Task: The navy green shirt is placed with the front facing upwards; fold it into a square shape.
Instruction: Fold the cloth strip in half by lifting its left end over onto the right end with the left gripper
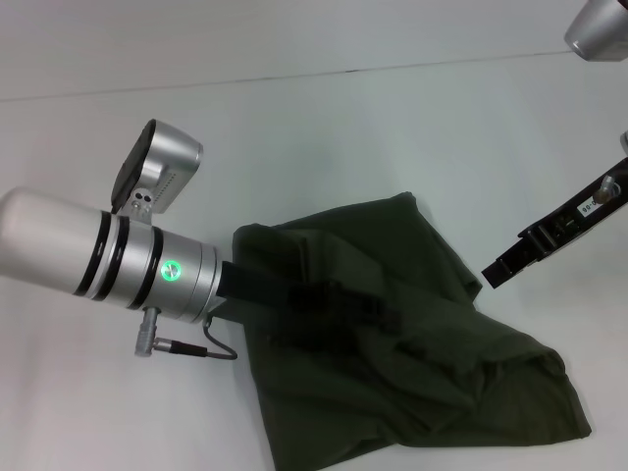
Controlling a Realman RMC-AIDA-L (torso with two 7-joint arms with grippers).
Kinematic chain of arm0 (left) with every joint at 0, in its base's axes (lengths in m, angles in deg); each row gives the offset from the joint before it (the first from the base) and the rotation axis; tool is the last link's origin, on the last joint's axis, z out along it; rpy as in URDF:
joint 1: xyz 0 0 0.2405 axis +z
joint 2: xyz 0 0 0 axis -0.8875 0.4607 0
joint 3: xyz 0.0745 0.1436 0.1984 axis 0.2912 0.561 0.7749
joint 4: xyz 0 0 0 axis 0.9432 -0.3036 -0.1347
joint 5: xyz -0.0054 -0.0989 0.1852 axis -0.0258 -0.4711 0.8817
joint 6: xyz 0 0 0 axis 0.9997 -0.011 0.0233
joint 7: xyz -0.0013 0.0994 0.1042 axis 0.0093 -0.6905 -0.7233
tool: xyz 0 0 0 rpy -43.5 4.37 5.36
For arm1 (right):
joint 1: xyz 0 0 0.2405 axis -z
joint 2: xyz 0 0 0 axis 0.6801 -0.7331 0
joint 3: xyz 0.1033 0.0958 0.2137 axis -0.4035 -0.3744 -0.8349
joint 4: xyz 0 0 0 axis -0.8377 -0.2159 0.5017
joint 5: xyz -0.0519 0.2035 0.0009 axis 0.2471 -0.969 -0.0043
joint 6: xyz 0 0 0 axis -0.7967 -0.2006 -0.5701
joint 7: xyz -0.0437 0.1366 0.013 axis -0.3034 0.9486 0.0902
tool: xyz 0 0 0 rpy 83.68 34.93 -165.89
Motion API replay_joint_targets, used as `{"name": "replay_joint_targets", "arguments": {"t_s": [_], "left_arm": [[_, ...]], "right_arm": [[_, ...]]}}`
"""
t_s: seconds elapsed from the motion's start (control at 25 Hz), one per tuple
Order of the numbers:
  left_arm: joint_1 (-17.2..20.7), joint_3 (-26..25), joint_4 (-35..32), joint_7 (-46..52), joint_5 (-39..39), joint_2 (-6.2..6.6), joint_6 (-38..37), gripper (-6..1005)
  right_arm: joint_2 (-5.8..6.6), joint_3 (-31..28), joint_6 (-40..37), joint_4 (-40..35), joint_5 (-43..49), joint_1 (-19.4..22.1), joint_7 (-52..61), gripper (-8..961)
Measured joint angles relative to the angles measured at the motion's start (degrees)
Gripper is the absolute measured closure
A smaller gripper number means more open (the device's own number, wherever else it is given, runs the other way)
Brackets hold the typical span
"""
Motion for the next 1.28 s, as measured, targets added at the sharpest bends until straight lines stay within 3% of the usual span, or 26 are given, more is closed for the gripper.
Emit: {"name": "replay_joint_targets", "arguments": {"t_s": [0.24,0.56,0.8,0.92,1.12,1.28], "left_arm": [[-2.3,2.2,2.5,-0.2,0.0,-0.16,0.9,313],[-1.8,2.3,1.5,-1.6,0.0,0.35,1.3,325],[-1.6,2.0,0.5,-1.7,-0.1,0.31,-0.7,550],[-1.0,0.2,-1.9,-2.2,-0.9,0.05,-4.6,819],[-0.5,-4.6,-5.6,-3.5,-3.4,0.00,-10.4,918],[-0.6,-6.9,-6.4,-4.7,-4.4,0.03,-10.9,918]], "right_arm": [[0.03,-0.1,0.1,0.0,0.0,0.1,0.2,726],[-0.03,-0.2,0.3,0.0,0.0,0.4,0.1,727],[-0.05,-0.3,0.3,0.1,0.0,0.4,0.2,727],[-0.05,-0.3,0.4,0.1,0.0,0.4,0.2,727],[-0.06,0.0,0.8,0.1,0.0,0.4,0.3,727],[-0.11,0.0,0.9,0.1,0.0,0.3,0.3,726]]}}
